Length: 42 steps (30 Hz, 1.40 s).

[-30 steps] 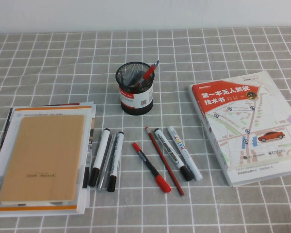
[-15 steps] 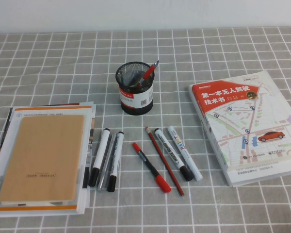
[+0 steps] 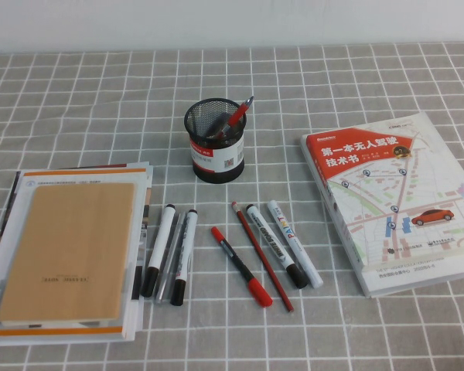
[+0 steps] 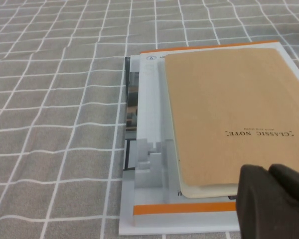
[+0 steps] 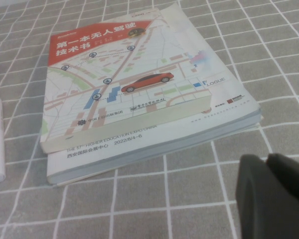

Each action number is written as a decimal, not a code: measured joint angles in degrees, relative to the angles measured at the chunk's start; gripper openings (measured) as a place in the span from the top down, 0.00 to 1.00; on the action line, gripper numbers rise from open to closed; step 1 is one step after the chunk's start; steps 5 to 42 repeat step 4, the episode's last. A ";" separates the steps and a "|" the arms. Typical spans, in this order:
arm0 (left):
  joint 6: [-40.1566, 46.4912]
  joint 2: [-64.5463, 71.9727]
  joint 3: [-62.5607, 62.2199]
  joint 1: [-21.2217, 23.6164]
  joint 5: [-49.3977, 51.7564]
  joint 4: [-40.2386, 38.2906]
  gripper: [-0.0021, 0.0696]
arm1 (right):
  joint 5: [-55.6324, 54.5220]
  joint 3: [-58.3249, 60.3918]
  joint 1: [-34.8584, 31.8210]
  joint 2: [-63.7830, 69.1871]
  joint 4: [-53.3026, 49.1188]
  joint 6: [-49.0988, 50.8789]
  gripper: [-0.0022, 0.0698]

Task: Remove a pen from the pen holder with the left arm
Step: 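Take a marker out of the pen holder and lay it on the table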

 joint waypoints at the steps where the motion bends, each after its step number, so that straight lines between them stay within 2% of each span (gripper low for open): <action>1: 0.00 0.00 0.00 0.00 0.00 0.00 0.97 | 0.00 0.00 0.00 0.00 0.00 0.00 0.99; 42: 0.00 0.00 0.00 0.00 0.00 0.00 0.97 | 0.00 0.00 0.00 0.00 0.00 0.00 0.99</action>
